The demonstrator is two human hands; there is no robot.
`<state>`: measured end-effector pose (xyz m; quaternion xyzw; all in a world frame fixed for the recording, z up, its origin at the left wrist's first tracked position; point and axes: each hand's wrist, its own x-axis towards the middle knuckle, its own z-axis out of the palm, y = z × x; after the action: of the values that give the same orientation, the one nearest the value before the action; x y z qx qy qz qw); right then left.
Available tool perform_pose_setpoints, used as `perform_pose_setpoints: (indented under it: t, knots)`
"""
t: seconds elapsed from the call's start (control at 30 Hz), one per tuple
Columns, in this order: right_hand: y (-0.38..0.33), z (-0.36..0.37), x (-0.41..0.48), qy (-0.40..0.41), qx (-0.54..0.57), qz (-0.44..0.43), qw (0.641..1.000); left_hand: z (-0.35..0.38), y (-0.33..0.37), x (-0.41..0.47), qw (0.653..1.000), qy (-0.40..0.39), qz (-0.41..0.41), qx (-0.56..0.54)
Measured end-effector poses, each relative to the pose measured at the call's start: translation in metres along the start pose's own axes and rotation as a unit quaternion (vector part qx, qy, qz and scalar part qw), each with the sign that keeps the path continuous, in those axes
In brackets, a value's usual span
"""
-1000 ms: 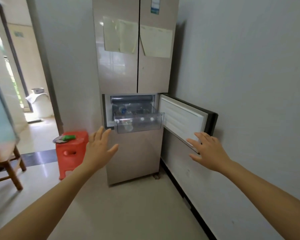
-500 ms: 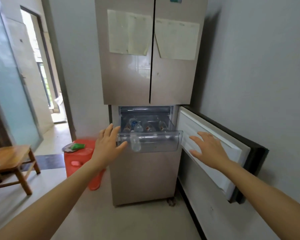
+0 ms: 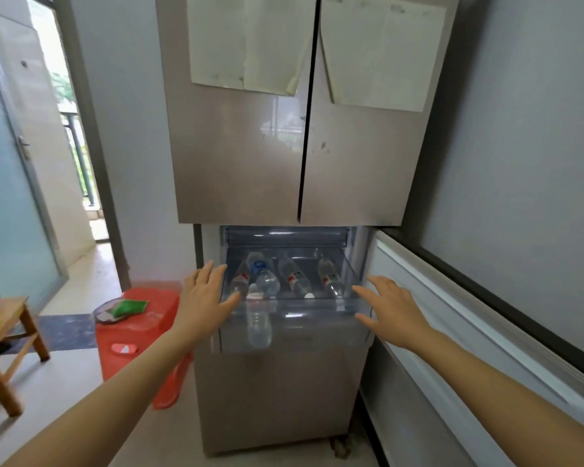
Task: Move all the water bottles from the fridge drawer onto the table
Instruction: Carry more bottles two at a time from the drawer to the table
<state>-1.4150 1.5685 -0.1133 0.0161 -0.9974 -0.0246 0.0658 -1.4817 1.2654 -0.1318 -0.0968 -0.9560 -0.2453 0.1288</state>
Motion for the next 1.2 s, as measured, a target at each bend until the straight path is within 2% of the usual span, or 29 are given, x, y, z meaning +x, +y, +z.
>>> perform_pose_setpoints:
  t: [0.2, 0.57, 0.67, 0.87, 1.03, 1.2]
  knots:
    - [0.025, 0.018, 0.075, -0.007, 0.028, 0.036, 0.999, 0.051, 0.015, 0.097, 0.998, -0.057, 0.039, -0.001]
    - [0.083, 0.077, 0.147, -0.068, 0.091, 0.062, 0.992, 0.156, 0.036, 0.175, 0.990, -0.140, 0.018, -0.012]
    - [0.097, 0.090, 0.174, -0.078, 0.142, 0.061, 0.985, 0.179, 0.050, 0.197, 0.983, -0.182, 0.024, -0.022]
    - [0.109, 0.130, 0.229, -0.146, 0.235, 0.030, 0.960, 0.220, 0.062, 0.221, 0.958, -0.276, -0.006, -0.081]
    - [0.110, 0.173, 0.253, -0.210, 0.283, 0.036, 0.935, 0.255, 0.053, 0.227, 0.940, -0.333, -0.047, -0.061]
    - [0.100, 0.192, 0.273, -0.248, 0.266, 0.029, 0.931, 0.278, 0.049, 0.240, 0.937, -0.347, -0.031, -0.032]
